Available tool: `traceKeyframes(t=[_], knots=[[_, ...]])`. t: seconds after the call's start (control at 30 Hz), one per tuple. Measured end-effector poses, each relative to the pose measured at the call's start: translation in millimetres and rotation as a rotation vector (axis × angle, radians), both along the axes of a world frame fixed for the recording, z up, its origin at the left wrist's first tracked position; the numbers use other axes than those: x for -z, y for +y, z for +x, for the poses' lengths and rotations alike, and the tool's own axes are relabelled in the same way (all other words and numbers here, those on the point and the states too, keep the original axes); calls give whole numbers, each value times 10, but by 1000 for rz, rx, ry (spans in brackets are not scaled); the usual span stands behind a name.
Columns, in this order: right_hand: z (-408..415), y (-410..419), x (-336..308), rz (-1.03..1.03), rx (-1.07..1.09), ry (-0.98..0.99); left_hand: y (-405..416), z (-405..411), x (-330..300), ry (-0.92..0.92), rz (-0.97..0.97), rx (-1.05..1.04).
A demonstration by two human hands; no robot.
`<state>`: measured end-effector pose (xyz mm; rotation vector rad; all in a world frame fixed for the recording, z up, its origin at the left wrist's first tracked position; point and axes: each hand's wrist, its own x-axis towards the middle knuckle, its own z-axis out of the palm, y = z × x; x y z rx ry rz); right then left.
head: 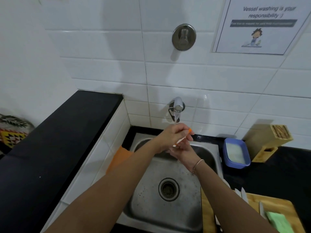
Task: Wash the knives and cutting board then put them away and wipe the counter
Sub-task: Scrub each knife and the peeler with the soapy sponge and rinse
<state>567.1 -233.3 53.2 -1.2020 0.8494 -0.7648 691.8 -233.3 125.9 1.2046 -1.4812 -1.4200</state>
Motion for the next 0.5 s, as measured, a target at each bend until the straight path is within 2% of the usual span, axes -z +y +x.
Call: traceKeyframes(t=[0.07, 0.13, 0.2, 0.33, 0.5], knots=[[-14, -12, -101, -13, 41, 40, 46, 86, 54, 71, 2, -69], [20, 36, -196, -15, 94, 11, 66, 193, 112, 175, 0, -187], [95, 116, -244, -42, 203, -28, 46, 256, 135, 205, -22, -320], [270, 160, -257, -244, 440, 90, 11, 223, 101, 149, -60, -446], [317, 168, -356, -372, 494, 136, 60, 110, 62, 43, -146, -431]])
